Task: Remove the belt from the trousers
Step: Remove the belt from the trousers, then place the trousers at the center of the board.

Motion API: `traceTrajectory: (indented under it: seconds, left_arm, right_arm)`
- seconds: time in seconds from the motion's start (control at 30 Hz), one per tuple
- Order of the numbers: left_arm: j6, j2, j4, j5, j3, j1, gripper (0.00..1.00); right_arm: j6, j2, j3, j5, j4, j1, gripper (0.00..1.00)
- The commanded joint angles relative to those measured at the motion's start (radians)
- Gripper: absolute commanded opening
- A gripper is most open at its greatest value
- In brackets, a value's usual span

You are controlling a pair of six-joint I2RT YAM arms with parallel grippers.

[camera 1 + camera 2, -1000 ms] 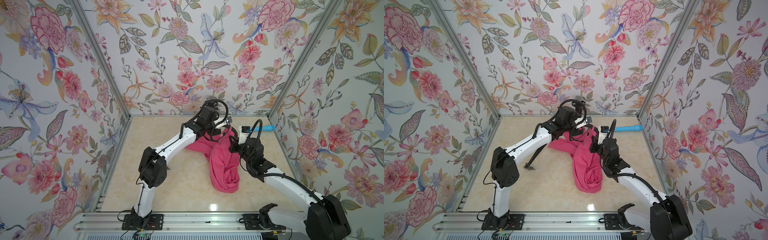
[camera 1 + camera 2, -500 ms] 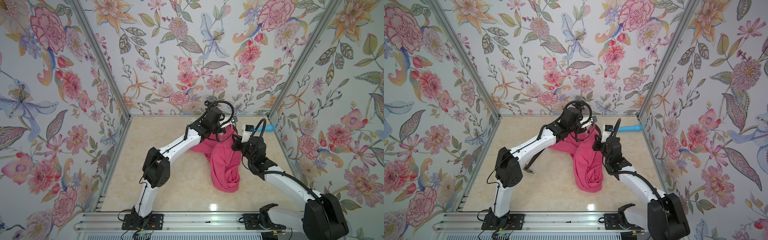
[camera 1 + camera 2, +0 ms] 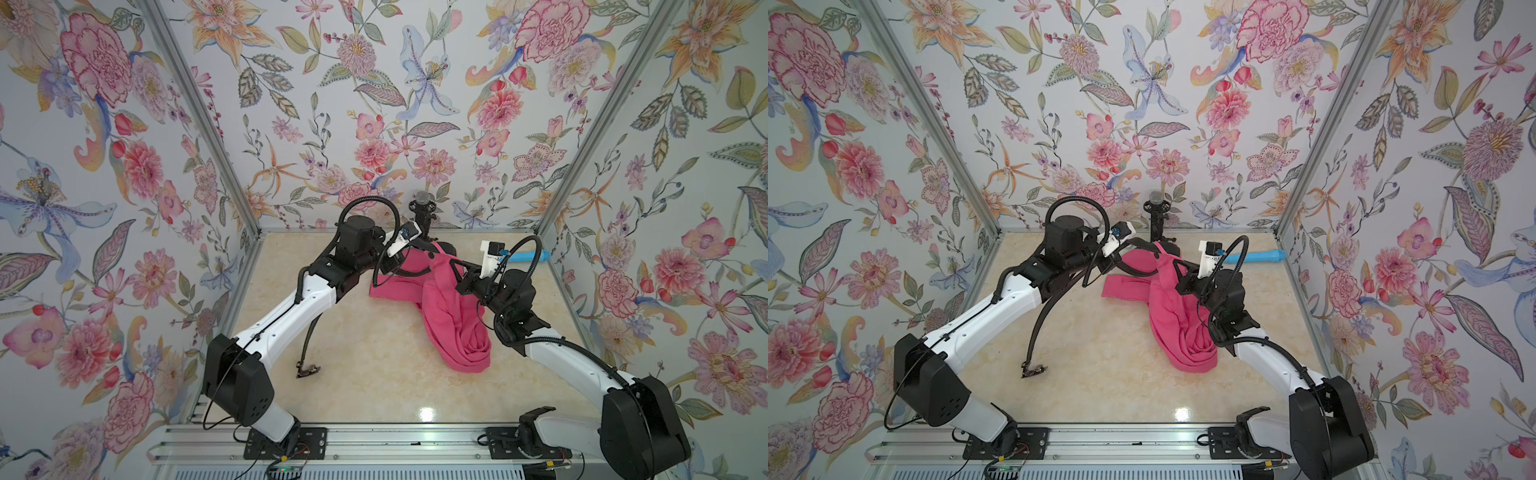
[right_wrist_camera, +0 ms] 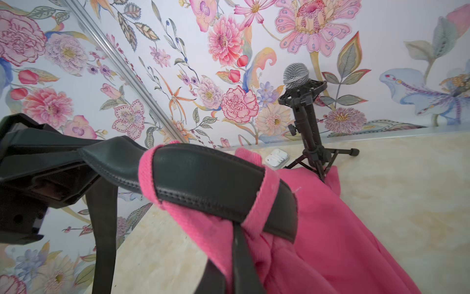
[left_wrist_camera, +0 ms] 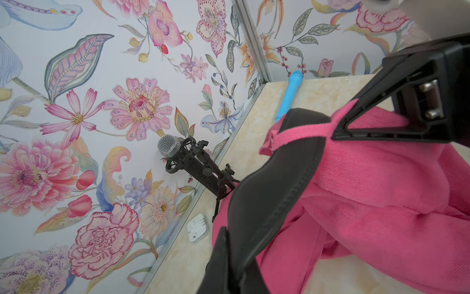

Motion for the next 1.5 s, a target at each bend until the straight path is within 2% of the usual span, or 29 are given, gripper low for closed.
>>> traceTrajectory:
  seconds: [0.0,0.1,0.2,0.3,0.43,0.57,0.77,0.9,0.97,1.07,1.17,1.2,1.3,1.33,1.37,1.47]
  left_arm:
    - [-0.271,-0.259,0.363,-0.181,-0.019,0.361,0.0]
    - [-0.443,-0.305,0.486,-0.079,-0.117,0.506,0.0]
    - [-0.558,-0.317,0.579,-0.008,-0.183,0.583,0.0]
    - [-0.604,-0.304,0.632,0.042,-0.208,0.587,0.0]
    - [-0.632,-0.262,0.674,0.081,-0.19,0.558,0.0]
    - [-0.605,-0.225,0.669,0.085,-0.12,0.52,0.0]
    - [-0.599,-0.187,0.624,0.104,-0.013,0.517,0.0]
    - [-0.59,-0.194,0.631,0.105,-0.067,0.517,0.0]
    - [-0.586,-0.193,0.648,0.119,-0.114,0.508,0.0]
    - [-0.547,-0.184,0.687,0.132,-0.212,0.464,0.0]
    - [-0.456,-0.158,0.699,0.125,-0.304,0.386,0.02]
    - [-0.425,-0.145,0.685,0.126,-0.319,0.357,0.07]
    - [-0.359,-0.113,0.641,0.137,-0.338,0.288,0.28]
    - [-0.336,-0.106,0.621,0.135,-0.335,0.269,0.36]
    - [-0.319,-0.102,0.604,0.128,-0.331,0.254,0.43]
    - [-0.268,-0.095,0.529,0.114,-0.295,0.234,0.6]
  right_arm:
    - [0.157,0.057,-0.119,0.436,-0.255,-0.197,0.0]
    - [0.224,0.07,-0.152,0.411,-0.213,-0.241,0.0]
    - [0.29,0.08,-0.181,0.393,-0.165,-0.272,0.0]
    - [0.322,0.082,-0.197,0.398,-0.134,-0.277,0.0]
    - [0.291,0.081,-0.183,0.391,-0.104,-0.25,0.0]
    - [0.275,0.106,-0.159,0.382,-0.118,-0.243,0.0]
    - [0.288,0.162,-0.162,0.365,-0.102,-0.241,0.0]
    - [0.266,0.189,-0.142,0.333,-0.1,-0.236,0.12]
    - [0.22,0.197,-0.109,0.288,-0.112,-0.221,0.21]
    - [0.109,0.195,-0.026,0.236,-0.173,-0.171,0.39]
    - [-0.012,0.189,0.088,0.228,-0.31,-0.109,0.6]
    - [-0.048,0.186,0.127,0.227,-0.361,-0.093,0.66]
    - [-0.125,0.163,0.208,0.248,-0.481,-0.064,0.82]
    - [-0.145,0.145,0.22,0.262,-0.502,-0.061,0.96]
    - [-0.158,0.128,0.226,0.277,-0.518,-0.06,1.0]
    - [-0.192,0.053,0.223,0.342,-0.555,-0.065,1.0]
